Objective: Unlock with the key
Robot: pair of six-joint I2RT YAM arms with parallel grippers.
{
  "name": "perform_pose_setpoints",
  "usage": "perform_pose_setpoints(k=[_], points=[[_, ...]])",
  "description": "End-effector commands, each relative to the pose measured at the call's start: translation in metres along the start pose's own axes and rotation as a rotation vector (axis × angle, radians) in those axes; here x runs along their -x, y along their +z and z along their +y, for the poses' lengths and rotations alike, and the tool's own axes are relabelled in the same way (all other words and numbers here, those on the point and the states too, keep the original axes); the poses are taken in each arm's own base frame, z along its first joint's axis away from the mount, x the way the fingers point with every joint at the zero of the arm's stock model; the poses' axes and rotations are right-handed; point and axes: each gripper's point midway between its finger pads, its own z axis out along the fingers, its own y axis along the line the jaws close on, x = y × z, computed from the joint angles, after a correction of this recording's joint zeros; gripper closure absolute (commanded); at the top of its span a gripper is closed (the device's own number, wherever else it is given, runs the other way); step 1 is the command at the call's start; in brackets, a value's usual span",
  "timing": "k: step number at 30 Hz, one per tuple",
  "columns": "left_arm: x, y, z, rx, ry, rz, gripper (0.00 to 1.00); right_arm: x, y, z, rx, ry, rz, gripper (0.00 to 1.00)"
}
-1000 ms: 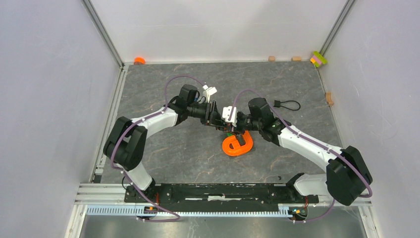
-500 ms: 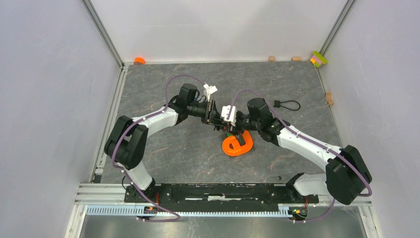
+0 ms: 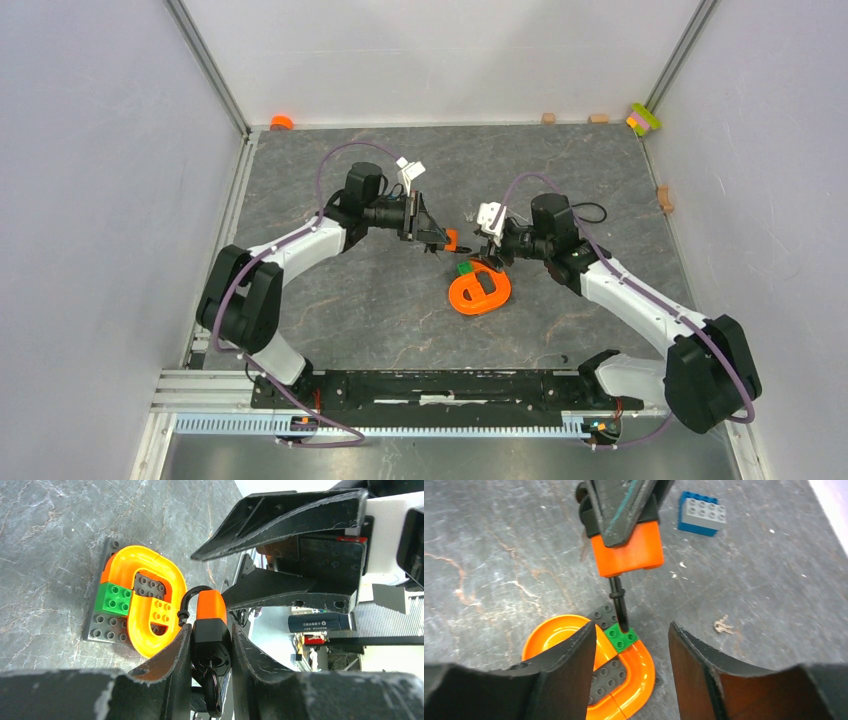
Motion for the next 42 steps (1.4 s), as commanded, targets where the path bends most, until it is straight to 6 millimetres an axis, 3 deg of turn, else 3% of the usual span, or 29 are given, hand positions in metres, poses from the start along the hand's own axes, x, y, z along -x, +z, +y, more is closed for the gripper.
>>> perform_pose_setpoints(k=[1, 4, 9, 14, 23, 26, 33, 36, 38, 42], points=[[0.008, -0.007, -0.03, -0.099, 0.13, -0.027, 0.98, 0.012, 0.006, 0.021, 0.129, 0.018, -0.086, 0.44], [0.007, -0.008, -0.035, -0.125, 0.143, -0.033, 0.98, 0.015, 0.011, 0.023, 0.165, 0.041, -0.101, 0.53], [0.007, -0.011, -0.042, -0.153, 0.212, -0.061, 0.98, 0.013, 0.018, 0.029, 0.235, 0.1, -0.106, 0.8], [0.001, -0.017, -0.043, -0.153, 0.393, -0.072, 0.98, 0.012, 0.017, 0.036, 0.281, 0.175, -0.134, 0.98], [-0.003, -0.021, -0.021, -0.085, 0.754, -0.051, 0.98, 0.013, 0.015, 0.062, 0.467, 0.375, -0.202, 1.0], [0.001, -0.02, -0.007, -0.025, 0.802, -0.041, 0.98, 0.012, 0.015, 0.064, 0.482, 0.389, -0.202, 0.92], [-0.004, -0.022, 0.027, 0.049, 0.733, -0.013, 0.98, 0.002, 0.013, 0.052, 0.369, 0.313, -0.15, 0.36], [-0.006, -0.027, 0.042, 0.088, 0.706, -0.007, 0.98, 0.0, 0.011, 0.048, 0.357, 0.316, -0.149, 0.16], [-0.006, -0.032, 0.054, 0.125, 0.673, 0.0, 0.98, 0.0, 0.009, 0.045, 0.344, 0.314, -0.149, 0.11], [-0.008, -0.045, 0.088, 0.243, 0.581, 0.037, 0.98, 0.0, 0.008, 0.042, 0.328, 0.306, -0.151, 0.08]])
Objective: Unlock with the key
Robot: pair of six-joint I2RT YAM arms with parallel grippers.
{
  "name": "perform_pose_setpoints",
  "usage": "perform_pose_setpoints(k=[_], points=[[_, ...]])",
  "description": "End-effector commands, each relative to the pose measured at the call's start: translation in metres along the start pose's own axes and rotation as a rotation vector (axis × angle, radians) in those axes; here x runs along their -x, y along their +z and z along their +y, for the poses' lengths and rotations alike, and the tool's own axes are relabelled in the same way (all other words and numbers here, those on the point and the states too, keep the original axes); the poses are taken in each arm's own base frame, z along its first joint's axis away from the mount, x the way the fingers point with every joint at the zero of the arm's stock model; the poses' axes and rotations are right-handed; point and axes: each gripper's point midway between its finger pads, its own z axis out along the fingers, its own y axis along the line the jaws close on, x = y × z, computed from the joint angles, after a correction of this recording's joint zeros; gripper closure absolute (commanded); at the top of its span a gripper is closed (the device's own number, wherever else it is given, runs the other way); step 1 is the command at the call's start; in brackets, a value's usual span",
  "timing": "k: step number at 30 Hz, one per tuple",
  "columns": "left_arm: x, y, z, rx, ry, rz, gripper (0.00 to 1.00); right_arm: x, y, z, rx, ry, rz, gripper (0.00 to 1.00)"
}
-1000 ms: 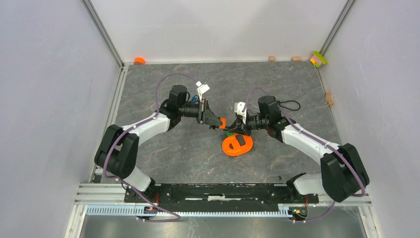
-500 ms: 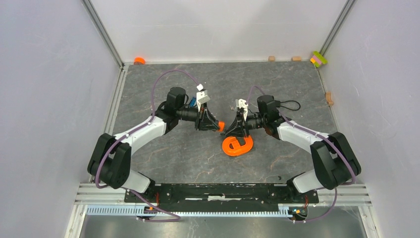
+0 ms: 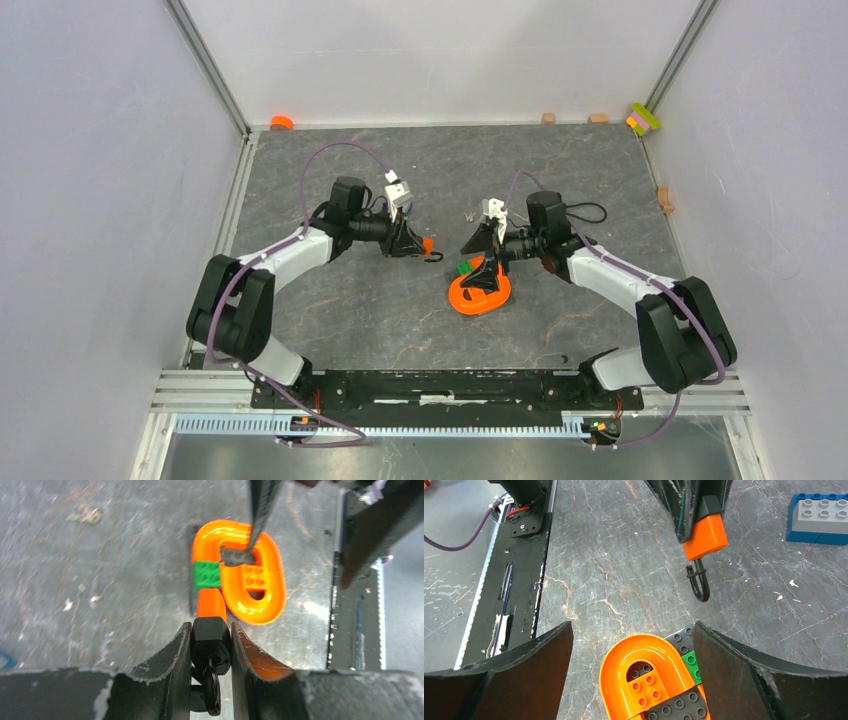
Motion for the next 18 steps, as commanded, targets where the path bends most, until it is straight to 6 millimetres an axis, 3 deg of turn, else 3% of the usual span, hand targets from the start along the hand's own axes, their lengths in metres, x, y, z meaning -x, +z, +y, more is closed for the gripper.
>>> perform_pose_setpoints(k=[1, 11, 18], points=[[-0.012, -0.011, 0.037, 0.114, -0.021, 0.065, 0.98, 0.007, -0.005, 0.0, -0.014, -0.039, -0.011, 0.08], [-0.036, -0.023, 0.074, 0.174, -0.272, 0.168, 0.98, 0.006, -0.006, -0.002, -0.033, -0.048, -0.007, 0.04], [-0.049, -0.03, 0.102, 0.19, -0.472, 0.236, 0.86, 0.005, -0.006, -0.002, -0.033, -0.041, -0.005, 0.04]])
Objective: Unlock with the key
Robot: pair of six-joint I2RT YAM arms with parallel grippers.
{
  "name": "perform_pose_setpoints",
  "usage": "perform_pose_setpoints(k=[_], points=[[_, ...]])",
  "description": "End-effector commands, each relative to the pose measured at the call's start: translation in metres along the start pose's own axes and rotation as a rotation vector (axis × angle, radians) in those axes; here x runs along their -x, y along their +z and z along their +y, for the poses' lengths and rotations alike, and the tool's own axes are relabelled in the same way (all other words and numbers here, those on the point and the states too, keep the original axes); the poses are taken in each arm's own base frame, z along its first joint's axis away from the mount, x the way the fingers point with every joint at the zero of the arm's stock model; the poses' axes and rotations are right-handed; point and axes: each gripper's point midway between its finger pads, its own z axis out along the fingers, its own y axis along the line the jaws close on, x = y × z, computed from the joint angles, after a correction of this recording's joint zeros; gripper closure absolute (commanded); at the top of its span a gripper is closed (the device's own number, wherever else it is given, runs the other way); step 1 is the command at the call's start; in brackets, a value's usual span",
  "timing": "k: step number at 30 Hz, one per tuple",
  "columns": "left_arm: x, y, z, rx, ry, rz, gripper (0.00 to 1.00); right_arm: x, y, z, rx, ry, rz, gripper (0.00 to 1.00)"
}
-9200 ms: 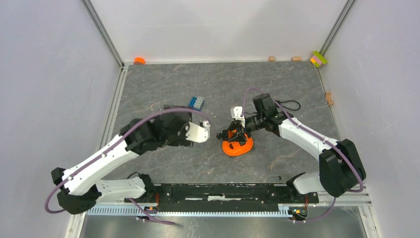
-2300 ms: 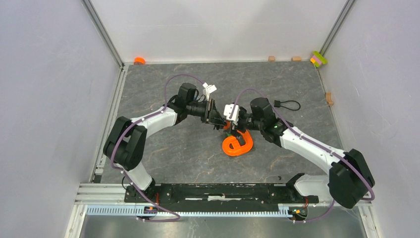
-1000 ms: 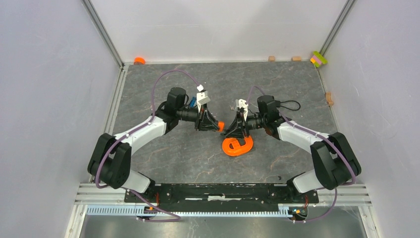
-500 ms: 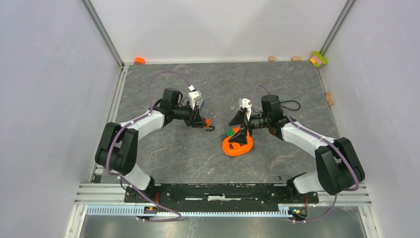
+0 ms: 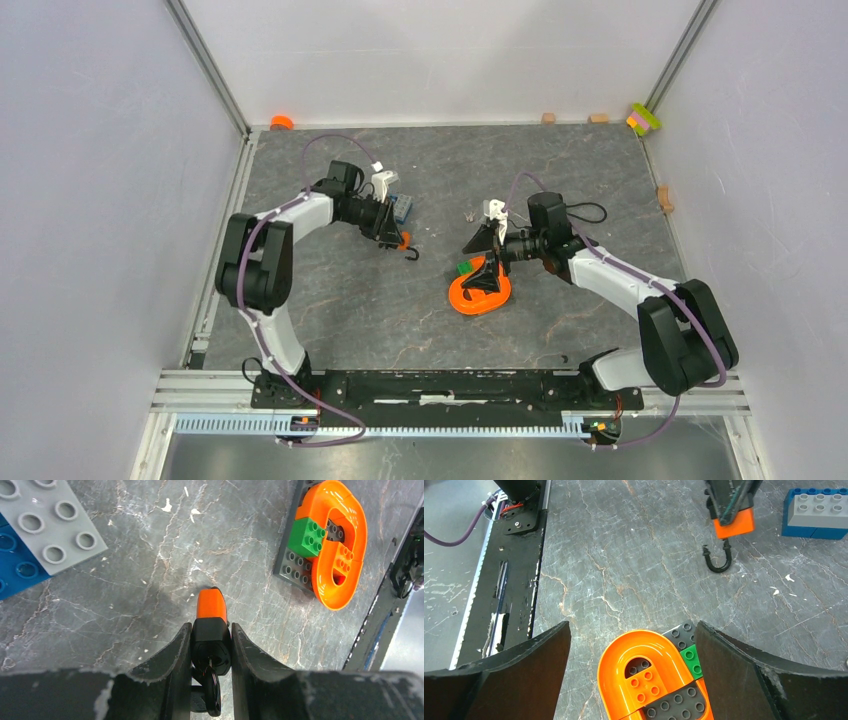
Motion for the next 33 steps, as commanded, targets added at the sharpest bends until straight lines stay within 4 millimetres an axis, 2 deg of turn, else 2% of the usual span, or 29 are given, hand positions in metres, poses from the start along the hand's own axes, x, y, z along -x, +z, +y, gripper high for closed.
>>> perform_pose_setpoints(k=[1, 6, 16, 22, 33], points=[[0.008, -0.005, 0.017, -0.017, -0.136, 0.041, 0.85, 0.008, -0.003, 0.0, -0.012, -0.04, -0.015, 0.03], [0.004, -0.005, 0.035, -0.01, -0.249, 0.06, 0.76, 0.007, -0.004, 0.0, -0.012, -0.042, -0.014, 0.03], [0.001, -0.006, 0.055, 0.008, -0.372, 0.066, 0.59, 0.006, -0.003, 0.0, -0.013, -0.044, -0.012, 0.03], [-0.001, -0.007, 0.066, 0.023, -0.437, 0.076, 0.44, 0.005, -0.003, 0.0, -0.011, -0.042, -0.011, 0.03], [0.002, -0.016, 0.081, 0.087, -0.392, 0.118, 0.37, 0.005, -0.004, -0.001, -0.018, -0.052, -0.008, 0.02]])
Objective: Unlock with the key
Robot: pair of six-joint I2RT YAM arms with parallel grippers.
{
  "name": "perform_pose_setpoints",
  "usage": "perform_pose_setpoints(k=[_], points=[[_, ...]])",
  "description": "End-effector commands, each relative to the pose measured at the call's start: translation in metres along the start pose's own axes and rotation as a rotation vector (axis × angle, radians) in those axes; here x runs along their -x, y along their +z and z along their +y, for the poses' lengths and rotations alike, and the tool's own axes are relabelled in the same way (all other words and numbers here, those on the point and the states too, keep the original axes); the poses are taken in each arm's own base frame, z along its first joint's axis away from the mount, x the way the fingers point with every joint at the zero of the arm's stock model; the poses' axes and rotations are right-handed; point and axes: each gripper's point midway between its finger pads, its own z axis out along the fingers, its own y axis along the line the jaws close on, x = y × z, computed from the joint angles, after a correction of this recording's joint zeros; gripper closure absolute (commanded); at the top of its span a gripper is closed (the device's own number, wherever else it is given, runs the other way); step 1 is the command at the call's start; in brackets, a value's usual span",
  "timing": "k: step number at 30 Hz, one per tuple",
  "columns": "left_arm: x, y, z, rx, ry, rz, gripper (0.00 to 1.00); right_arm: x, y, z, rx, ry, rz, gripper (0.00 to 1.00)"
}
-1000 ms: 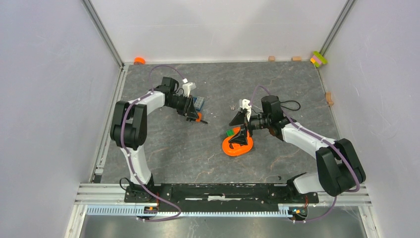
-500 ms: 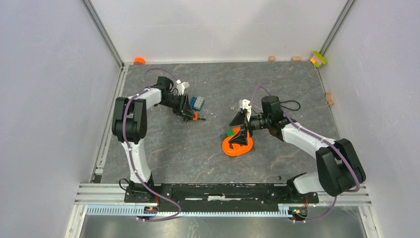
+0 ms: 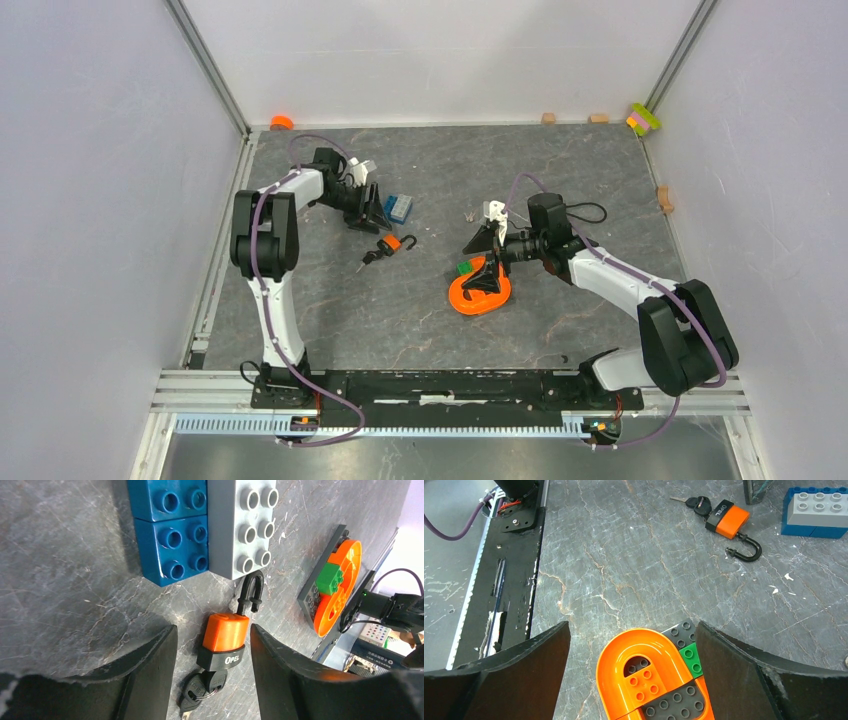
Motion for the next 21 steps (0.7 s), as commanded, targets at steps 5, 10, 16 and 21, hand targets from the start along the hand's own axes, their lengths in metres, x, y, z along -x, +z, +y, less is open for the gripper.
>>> perform_pose_setpoints(k=[5, 10, 16, 21], points=[[0.0, -0.022, 0.005, 0.108, 0.116, -0.021, 0.33, 0.005, -0.003, -0.001, -0.013, -0.042, -0.008, 0.02], [-0.004, -0.038, -0.005, 0.182, 0.228, -0.081, 0.3, 0.002, -0.001, -0.002, -0.004, -0.023, -0.003, 0.02], [-0.02, -0.033, -0.025, 0.257, 0.375, -0.073, 0.19, 0.0, -0.001, -0.003, -0.007, -0.027, 0.004, 0.02], [-0.025, -0.023, -0.023, 0.42, 0.507, -0.069, 0.18, 0.001, -0.003, -0.004, -0.02, -0.044, 0.011, 0.02]])
